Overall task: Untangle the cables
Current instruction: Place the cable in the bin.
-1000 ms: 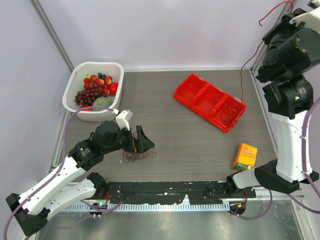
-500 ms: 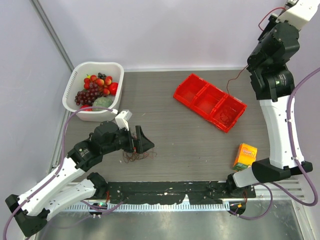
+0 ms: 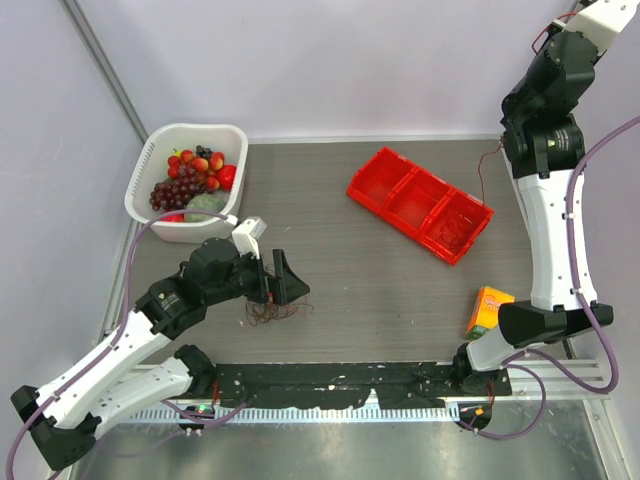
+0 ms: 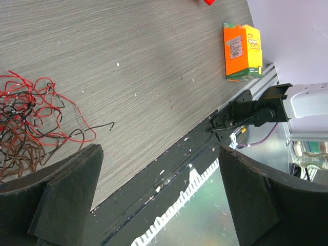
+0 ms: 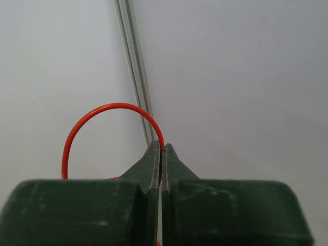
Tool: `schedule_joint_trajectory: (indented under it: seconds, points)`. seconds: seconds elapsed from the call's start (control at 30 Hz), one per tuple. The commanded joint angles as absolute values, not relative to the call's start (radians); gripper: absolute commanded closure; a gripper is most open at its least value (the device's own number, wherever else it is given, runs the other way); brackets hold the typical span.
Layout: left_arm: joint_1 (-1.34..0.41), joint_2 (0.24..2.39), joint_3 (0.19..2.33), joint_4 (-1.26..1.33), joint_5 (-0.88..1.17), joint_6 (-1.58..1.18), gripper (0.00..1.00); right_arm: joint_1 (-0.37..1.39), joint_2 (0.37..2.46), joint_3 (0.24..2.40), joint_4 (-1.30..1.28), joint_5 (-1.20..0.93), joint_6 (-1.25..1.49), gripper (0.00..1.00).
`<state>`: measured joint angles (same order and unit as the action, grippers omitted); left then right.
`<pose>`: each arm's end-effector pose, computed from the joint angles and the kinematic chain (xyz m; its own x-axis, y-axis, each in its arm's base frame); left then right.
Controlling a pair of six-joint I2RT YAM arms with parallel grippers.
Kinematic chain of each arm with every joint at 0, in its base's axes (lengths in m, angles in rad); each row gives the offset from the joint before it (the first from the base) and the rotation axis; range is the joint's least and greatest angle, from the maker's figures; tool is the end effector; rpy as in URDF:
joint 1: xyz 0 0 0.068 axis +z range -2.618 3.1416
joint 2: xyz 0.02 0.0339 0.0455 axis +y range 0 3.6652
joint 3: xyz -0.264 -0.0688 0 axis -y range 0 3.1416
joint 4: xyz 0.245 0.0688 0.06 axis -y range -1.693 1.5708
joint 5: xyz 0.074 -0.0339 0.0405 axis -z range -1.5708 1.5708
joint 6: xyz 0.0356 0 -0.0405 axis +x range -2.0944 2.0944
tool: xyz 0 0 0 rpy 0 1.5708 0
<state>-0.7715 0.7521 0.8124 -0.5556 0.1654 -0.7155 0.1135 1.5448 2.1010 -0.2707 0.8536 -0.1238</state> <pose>0.1136 -0.1187 0.3167 -0.7764 -0.1475 -0.6127 0.3739 0.6748 -0.6362 0.2842 0.0054 0.5851 0.1982 -0.0591 -0.9784 0.6737 0.7333 0.0921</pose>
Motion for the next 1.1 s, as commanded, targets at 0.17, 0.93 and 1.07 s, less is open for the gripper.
schedule_joint_trajectory:
  seconds: [0.17,0.93,1.07]
  points:
    - [-0.775,0.753,0.828,-0.512,0.189,-0.707,0.0,0.109,1.36,1.843,-0.334,0.77,0.134,0.99]
    - [-0.775,0.741,0.81,-0.518,0.212,-0.712,0.01,0.113,1.071,1.505,-0.962,1.036,0.413,0.99]
    - [-0.775,0.745,0.799,-0.503,0.215,-0.715,0.0,0.132,0.996,1.398,-0.864,1.083,0.379,0.99]
